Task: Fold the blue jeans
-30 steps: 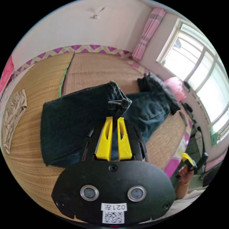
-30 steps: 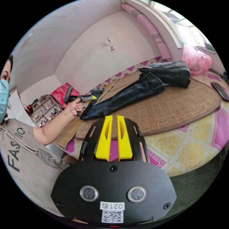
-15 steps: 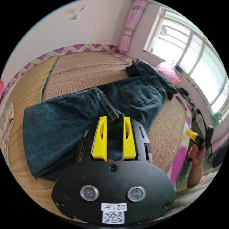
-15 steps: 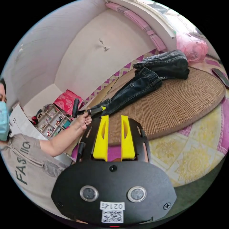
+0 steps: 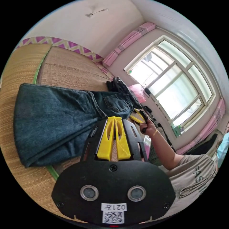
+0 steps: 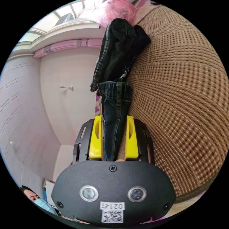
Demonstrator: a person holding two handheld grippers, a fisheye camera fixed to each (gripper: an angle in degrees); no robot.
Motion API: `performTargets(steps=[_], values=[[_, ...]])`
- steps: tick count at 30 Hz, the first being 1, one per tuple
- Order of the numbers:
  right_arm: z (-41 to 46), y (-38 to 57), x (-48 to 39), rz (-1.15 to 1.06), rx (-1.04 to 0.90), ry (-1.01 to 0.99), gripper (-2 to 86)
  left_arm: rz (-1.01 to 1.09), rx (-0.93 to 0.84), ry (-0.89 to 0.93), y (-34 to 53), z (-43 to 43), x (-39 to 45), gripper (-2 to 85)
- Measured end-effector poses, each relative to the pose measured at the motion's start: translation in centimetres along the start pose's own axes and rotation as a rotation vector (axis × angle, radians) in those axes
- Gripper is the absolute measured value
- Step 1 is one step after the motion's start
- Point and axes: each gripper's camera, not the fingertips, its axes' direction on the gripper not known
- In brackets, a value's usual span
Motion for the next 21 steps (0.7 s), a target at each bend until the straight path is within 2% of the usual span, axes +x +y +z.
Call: performTargets(steps=[8, 10, 13, 15, 16, 18, 19, 21], values=[[5.7, -1.1, -8.2, 0.073, 0.049, 0.119, 6.9, -0.033, 0.109, -0.035, 7.0, -15.1, -5.2, -0.9], [5.6, 0.0, -13.5, -0.053, 0.079, 0.145, 6.5, -0.054, 0.117, -0.067, 8.8, -18.0, -6.6, -0.9], [7.3, 3.7, -26.3, -0.387, 0.091, 0.191, 6.4, -0.106, 0.174, -0.049, 12.0, -22.2, -9.1, -0.9], [11.1, 9.4, -37.8, -0.717, 0.064, 0.281, 6.4, -0.135, 0.215, -0.033, 13.7, -24.2, -10.6, -0.9], [12.4, 11.4, -40.7, -0.812, 0.052, 0.316, 6.4, -0.149, 0.240, -0.024, 14.8, -25.3, -11.5, -0.9], [18.8, 21.0, -50.2, -1.191, -0.007, 0.451, 6.4, -0.169, 0.274, -0.006, 16.2, -26.3, -12.7, -0.9], [20.6, 23.7, -51.9, -1.279, -0.025, 0.483, 6.4, -0.186, 0.289, 0.013, 17.2, -26.7, -13.6, -0.9], [28.2, 34.4, -55.6, -1.610, -0.112, 0.616, 6.4, -0.211, 0.302, 0.034, 18.4, -26.8, -14.8, -0.9]])
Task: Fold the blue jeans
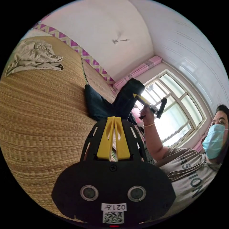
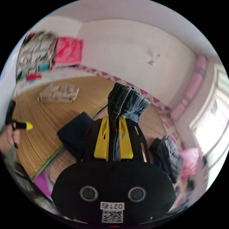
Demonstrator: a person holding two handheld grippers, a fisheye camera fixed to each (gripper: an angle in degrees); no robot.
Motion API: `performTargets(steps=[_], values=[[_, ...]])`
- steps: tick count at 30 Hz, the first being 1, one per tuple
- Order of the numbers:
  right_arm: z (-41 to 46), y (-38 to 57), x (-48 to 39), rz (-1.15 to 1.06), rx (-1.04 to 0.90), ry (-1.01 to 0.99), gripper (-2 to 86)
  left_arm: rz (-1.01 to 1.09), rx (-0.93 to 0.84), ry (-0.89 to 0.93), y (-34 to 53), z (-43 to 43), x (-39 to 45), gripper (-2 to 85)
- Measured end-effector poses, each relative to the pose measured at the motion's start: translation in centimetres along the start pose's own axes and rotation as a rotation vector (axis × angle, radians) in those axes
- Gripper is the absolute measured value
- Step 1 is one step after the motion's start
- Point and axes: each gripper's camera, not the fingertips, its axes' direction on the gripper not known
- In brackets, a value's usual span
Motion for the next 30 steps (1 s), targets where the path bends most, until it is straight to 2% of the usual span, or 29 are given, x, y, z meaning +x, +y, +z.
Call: performTargets(steps=[1, 3, 5, 7, 8, 10, 13, 14, 15, 17, 18, 20, 22, 23, 25, 27, 29, 30], values=[[0.8, -1.0, -3.1, -0.084, -0.020, 0.024, 6.5, -0.018, -0.003, -0.001, 0.5, -0.1, -0.9, -0.9], [5.3, -2.2, -14.9, -0.404, -0.104, 0.121, 6.5, -0.047, -0.016, -0.014, 1.1, 0.0, -2.2, -0.9], [10.0, -0.6, -21.7, -0.613, -0.212, 0.165, 6.7, -0.069, -0.045, -0.028, 1.5, 0.4, -3.6, -0.9], [13.0, 1.4, -25.4, -0.702, -0.243, 0.212, 6.9, -0.077, -0.075, -0.034, 1.3, 0.6, -4.4, -0.9], [13.4, 2.1, -26.3, -0.737, -0.202, 0.296, 7.1, -0.075, -0.089, -0.033, 1.1, 0.7, -4.8, -0.9], [12.9, 1.7, -25.7, -0.736, -0.182, 0.322, 7.4, -0.058, -0.093, -0.031, 0.5, 0.6, -5.2, -0.9], [10.3, -0.5, -21.4, -0.631, -0.165, 0.107, 9.0, -0.039, -0.082, -0.031, -0.8, 0.8, -5.8, -0.9], [9.8, -1.4, -19.3, -0.602, -0.202, -0.020, 8.6, -0.030, -0.080, -0.020, -1.7, 1.2, -6.1, -0.8], [9.5, -2.4, -16.6, -0.546, -0.226, -0.153, 7.5, -0.026, -0.076, -0.013, -2.1, 1.4, -6.2, -0.7], [9.1, -3.9, -11.1, -0.366, -0.184, -0.278, 4.2, -0.015, -0.047, 0.014, -4.2, 2.7, -6.8, -0.2], [9.5, -4.4, -7.3, -0.225, -0.137, -0.301, 1.2, -0.017, -0.043, 0.018, -4.8, 3.2, -7.0, 0.0], [11.4, -4.2, -3.5, -0.085, -0.109, -0.288, 0.2, -0.038, -0.049, 0.046, -7.2, 5.8, -8.1, 2.3], [15.2, -3.3, -3.6, -0.133, -0.215, -0.365, -0.4, -0.065, -0.058, 0.061, -8.9, 8.0, -9.2, 3.5], [16.8, -2.2, -4.1, -0.182, -0.256, -0.327, -0.5, -0.085, -0.065, 0.059, -9.9, 9.4, -10.0, 3.9], [16.4, -1.5, -2.1, -0.197, -0.225, -0.325, -0.5, -0.122, -0.081, 0.052, -11.1, 11.1, -11.3, 4.2], [14.3, -0.8, 4.8, -0.103, -0.174, -0.374, -0.1, -0.147, -0.100, 0.020, -12.1, 12.4, -12.5, 4.6], [12.3, 0.5, 11.9, 0.028, -0.103, -0.295, 1.4, -0.169, -0.122, -0.046, -13.2, 13.6, -14.0, 7.2], [11.9, 1.6, 17.0, 0.112, -0.104, -0.255, 5.0, -0.178, -0.134, -0.073, -13.4, 13.9, -14.5, 8.5]])
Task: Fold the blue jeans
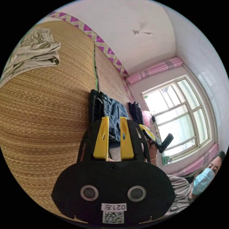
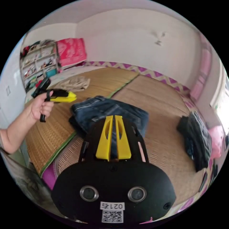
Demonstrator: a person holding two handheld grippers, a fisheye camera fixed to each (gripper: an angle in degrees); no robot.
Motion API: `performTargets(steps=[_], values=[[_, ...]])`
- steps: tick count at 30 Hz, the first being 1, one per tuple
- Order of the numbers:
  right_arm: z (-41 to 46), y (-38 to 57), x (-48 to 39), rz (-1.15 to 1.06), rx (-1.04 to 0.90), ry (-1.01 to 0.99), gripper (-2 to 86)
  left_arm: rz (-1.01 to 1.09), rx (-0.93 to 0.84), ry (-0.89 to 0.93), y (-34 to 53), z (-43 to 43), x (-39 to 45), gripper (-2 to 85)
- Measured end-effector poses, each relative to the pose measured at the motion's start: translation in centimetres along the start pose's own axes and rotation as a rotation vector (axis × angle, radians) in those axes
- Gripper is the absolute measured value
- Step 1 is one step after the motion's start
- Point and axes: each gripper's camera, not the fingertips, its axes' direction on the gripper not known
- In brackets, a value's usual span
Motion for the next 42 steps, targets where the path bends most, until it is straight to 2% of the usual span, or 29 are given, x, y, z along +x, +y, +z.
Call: performTargets(steps=[2, 4, 6, 9, 15, 19, 21, 23, 27, 31, 38, 42], values=[[-0.7, 1.2, 8.1, 0.125, -0.050, 0.010, 8.3, -0.051, -0.042, -0.098, -1.0, 0.9, -1.7, 13.4], [0.5, 3.2, 16.0, 0.245, -0.131, -0.008, 9.9, -0.091, -0.093, -0.079, -1.4, 1.8, -3.1, 15.4], [4.0, 6.6, 25.4, 0.415, -0.252, -0.249, 11.1, -0.116, -0.159, -0.010, -1.6, 3.2, -4.2, 16.7], [8.5, 10.5, 33.1, 0.607, -0.303, -0.528, 11.7, -0.127, -0.235, -0.064, -1.9, 5.7, -4.7, 17.3], [13.7, 13.4, 40.7, 0.775, -0.316, -0.771, 8.0, -0.133, -0.308, -0.116, -3.2, 9.5, -5.1, 15.9], [15.5, 15.0, 44.2, 0.811, -0.320, -0.826, 5.7, -0.088, -0.362, -0.177, -3.5, 11.2, -5.4, 9.6], [15.0, 16.3, 46.5, 0.847, -0.277, -0.876, 5.1, -0.115, -0.333, -0.115, -3.1, 10.7, -6.3, 7.2], [13.7, 15.7, 47.5, 0.817, -0.260, -0.880, 4.8, -0.112, -0.310, -0.051, -2.5, 9.6, -6.4, 6.5], [9.5, 9.5, 46.6, 0.612, -0.255, -0.801, 4.4, -0.066, -0.251, -0.013, -1.5, 5.8, -5.3, 6.3], [8.4, 2.1, 43.0, 0.460, -0.233, -0.796, 4.4, -0.050, -0.086, 0.024, -0.8, -3.4, -6.2, 6.3], [15.0, -16.8, 30.6, 0.240, -0.174, -0.959, 4.9, -0.050, 0.250, -0.060, -1.8, -22.1, -9.9, 6.4], [19.5, -26.1, 23.5, 0.218, -0.124, -0.967, 8.5, -0.112, 0.398, -0.070, -1.9, -27.2, -13.9, 7.4]])
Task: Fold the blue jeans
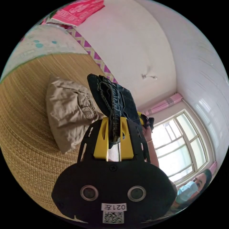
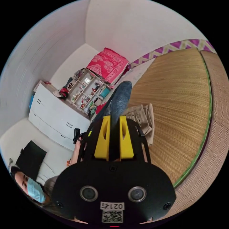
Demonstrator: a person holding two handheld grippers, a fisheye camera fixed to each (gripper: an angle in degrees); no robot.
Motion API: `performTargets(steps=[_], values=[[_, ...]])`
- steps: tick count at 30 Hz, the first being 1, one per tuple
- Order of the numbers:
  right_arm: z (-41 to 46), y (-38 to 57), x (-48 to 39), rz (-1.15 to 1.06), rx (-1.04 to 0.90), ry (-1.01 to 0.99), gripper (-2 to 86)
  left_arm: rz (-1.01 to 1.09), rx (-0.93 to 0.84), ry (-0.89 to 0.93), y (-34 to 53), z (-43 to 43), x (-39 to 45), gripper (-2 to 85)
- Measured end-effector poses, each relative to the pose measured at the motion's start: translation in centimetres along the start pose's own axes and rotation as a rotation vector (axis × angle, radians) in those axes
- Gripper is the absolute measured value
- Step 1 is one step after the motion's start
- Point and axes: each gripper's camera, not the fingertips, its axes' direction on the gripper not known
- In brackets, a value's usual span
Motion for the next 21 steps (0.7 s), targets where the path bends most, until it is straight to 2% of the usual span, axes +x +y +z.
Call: performTargets(steps=[3, 5, 8, 12, 16, 19, 21], values=[[4.4, -1.6, 0.5, 0.037, 0.008, 0.104, 10.3, -0.157, 0.063, -0.035, 0.2, -0.3, -7.6, 9.5], [6.3, -0.1, 1.2, 0.042, -0.041, 0.163, 10.1, -0.390, 0.054, -0.028, 3.1, -0.1, -15.9, 9.0], [6.0, 5.0, 2.6, 0.050, -0.101, 0.221, 8.8, -0.395, 0.143, 0.189, 7.5, -0.9, -20.2, 7.8], [-0.8, 13.4, 2.3, 0.031, -0.124, 0.283, 7.4, -0.289, 0.133, 0.191, 10.6, -1.7, -18.4, 1.4], [-9.2, 19.8, -1.2, -0.001, -0.101, 0.396, 7.3, -0.142, 0.007, 0.201, 14.7, 0.4, -13.3, -0.7], [-16.1, 24.5, -5.1, -0.013, -0.061, 0.601, 7.6, -0.050, -0.131, 0.242, 18.5, 3.9, -9.3, -0.9], [-20.9, 28.1, -8.0, 0.005, -0.037, 0.810, 8.2, 0.001, -0.215, 0.253, 21.0, 6.3, -7.0, -0.9]])
